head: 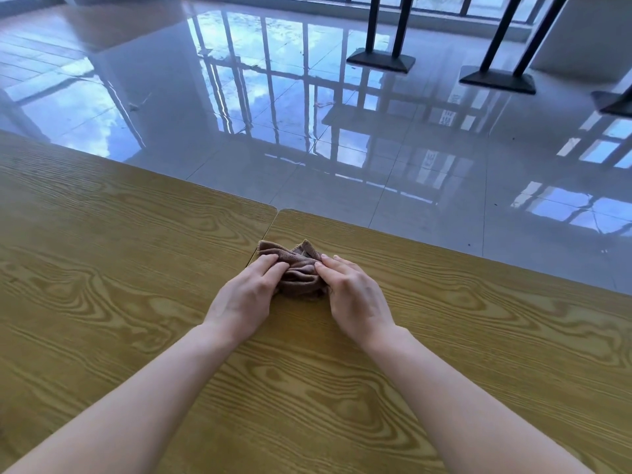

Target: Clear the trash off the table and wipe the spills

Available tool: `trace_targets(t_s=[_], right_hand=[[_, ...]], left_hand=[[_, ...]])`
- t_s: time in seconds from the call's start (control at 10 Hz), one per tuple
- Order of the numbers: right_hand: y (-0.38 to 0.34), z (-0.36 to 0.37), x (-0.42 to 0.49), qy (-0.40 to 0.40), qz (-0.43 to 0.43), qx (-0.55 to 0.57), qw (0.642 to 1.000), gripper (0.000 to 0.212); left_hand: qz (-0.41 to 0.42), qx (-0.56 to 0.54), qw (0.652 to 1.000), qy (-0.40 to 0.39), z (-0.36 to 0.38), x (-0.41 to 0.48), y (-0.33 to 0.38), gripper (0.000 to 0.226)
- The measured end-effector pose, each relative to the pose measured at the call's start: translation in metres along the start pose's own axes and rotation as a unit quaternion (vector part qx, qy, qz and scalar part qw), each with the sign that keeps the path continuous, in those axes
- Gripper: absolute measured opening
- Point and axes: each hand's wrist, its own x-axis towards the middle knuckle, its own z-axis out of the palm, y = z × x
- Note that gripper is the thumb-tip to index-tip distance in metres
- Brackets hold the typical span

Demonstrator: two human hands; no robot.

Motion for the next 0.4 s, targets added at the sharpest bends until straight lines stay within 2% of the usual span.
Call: trace_targets(t_s=[0.1,0.2,0.3,0.4], right_hand=[[-0.002,-0.004,0.000,-0.016,0.005,0.019,1.000,0.049],[-0.004,-0.013,-0.002,-0.050,0.022,0.032,0.998,0.053],[-0.006,-0.029,-0.008,-0.074,0.047,0.052,0.995,0.058],[-0.010,-0.054,-0.020,-0.060,0.066,0.042,0.995,0.060]], left_hand=[[-0.012,-0.033,0.999,0.000,0.003,-0.001,0.001,0.050],[-0.075,-0.074,0.994,-0.040,-0.004,-0.001,0.010,0.059],[-0.061,-0.033,0.996,-0.064,-0.011,0.002,0.029,0.068],[-0.048,0.004,0.997,-0.061,-0.022,0.000,0.054,0.065]])
